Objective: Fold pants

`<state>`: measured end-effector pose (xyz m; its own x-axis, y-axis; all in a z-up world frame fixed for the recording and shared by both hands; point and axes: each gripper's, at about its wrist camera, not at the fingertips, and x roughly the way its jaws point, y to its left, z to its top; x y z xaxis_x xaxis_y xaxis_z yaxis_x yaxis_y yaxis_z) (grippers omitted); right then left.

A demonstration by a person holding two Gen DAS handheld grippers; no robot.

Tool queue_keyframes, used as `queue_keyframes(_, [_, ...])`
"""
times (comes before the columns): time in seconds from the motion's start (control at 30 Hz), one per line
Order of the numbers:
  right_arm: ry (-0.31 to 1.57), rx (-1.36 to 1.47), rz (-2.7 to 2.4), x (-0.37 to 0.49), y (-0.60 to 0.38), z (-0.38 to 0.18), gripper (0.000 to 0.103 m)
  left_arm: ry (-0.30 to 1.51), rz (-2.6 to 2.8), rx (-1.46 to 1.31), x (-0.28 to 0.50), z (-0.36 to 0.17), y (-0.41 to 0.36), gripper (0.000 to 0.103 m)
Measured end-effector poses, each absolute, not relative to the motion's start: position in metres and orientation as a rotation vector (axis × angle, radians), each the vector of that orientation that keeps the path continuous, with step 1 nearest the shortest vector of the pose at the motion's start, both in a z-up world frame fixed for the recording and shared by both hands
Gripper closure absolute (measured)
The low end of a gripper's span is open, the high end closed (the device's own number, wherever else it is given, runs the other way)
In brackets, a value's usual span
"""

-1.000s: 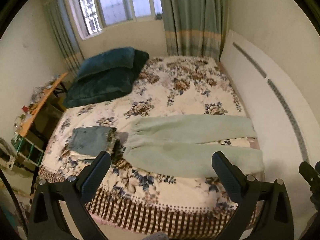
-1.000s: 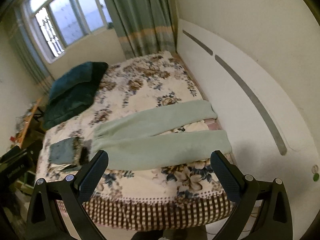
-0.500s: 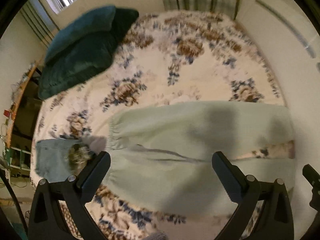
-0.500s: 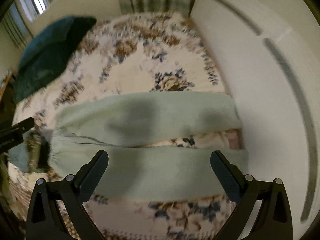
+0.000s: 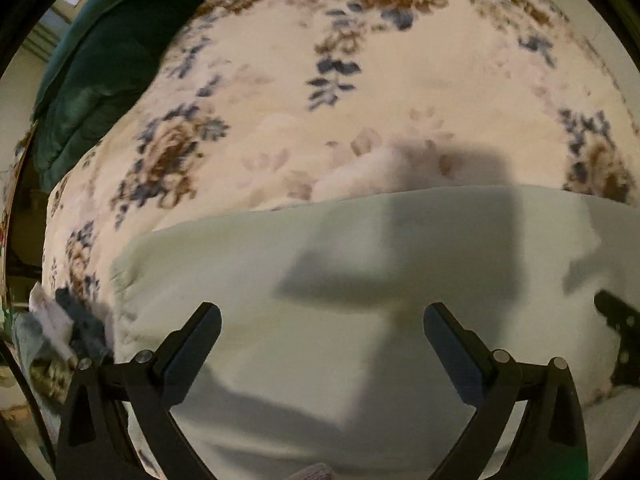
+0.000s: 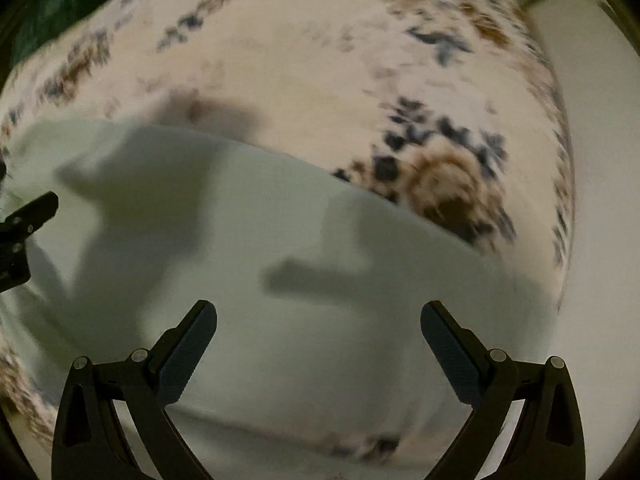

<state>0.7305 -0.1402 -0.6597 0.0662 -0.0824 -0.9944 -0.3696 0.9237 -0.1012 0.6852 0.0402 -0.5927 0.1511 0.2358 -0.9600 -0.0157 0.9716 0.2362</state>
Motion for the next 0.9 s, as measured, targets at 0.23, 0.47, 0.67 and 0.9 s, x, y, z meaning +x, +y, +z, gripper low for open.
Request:
queue_keyframes(0.23, [1.56, -0.675, 0.324, 0.793, -0.122, -0.727, 0.0, 1.402, 0.174, 0.256, 0.712, -0.626, 0.027, 0.0])
queue_keyframes(0.47, [1.704, -0.7, 0.549, 0.81, -0.112, -0.762, 0.059, 1.416, 0.109, 0.275, 0.715, -0.638, 0.026, 0.0])
queue_keyframes(0.67, [1.586, -0.723, 0.626, 0.777, -0.117, -0.714, 0.094, 1.368, -0.06, 0.451, 0.713, -0.623, 0.01, 0.001])
queue_keyframes(0.9, [1.441, -0.613, 0.703, 0.731, -0.163, -0.642, 0.095, 1.317, -0.321, 0.687, 0.706, -0.611, -0.019, 0.001])
